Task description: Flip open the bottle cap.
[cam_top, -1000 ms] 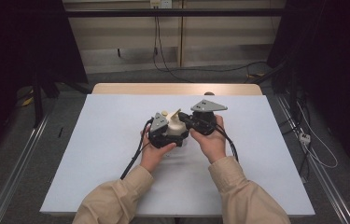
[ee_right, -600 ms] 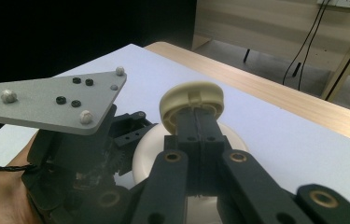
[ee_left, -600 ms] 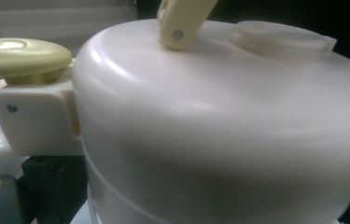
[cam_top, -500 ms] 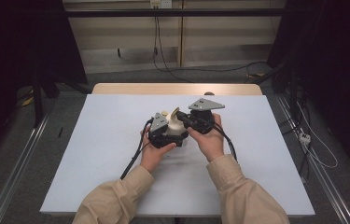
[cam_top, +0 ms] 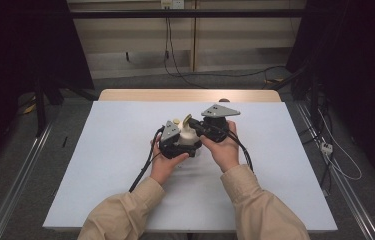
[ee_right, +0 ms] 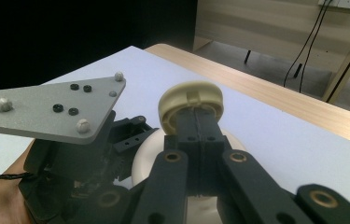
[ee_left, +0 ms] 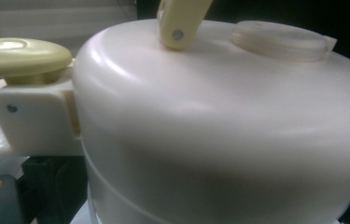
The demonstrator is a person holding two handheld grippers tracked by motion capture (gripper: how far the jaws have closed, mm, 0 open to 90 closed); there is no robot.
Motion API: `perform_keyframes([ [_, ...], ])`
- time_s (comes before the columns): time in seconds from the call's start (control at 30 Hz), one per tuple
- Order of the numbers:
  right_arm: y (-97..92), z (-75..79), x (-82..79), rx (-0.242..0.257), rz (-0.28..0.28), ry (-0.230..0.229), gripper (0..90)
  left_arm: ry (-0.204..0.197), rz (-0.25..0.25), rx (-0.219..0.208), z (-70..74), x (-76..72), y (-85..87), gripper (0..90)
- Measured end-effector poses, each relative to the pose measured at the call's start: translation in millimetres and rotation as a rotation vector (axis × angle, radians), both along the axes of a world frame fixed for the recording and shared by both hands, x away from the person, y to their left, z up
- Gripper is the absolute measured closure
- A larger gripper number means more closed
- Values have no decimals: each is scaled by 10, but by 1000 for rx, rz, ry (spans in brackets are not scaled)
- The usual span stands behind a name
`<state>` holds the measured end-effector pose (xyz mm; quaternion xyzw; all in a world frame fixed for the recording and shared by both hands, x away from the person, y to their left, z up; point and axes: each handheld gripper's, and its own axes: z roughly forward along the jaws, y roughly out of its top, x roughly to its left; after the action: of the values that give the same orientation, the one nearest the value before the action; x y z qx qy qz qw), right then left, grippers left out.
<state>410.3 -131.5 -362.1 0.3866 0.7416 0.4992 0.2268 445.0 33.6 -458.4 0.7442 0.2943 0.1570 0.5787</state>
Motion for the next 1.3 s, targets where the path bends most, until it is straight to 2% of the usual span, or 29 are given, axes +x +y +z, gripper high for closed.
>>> perform_keyframes([
  [1.3, 59, -13, 48, 0, 0, -8, 900, 0, 1, 0, 0, -1, -1, 54],
])
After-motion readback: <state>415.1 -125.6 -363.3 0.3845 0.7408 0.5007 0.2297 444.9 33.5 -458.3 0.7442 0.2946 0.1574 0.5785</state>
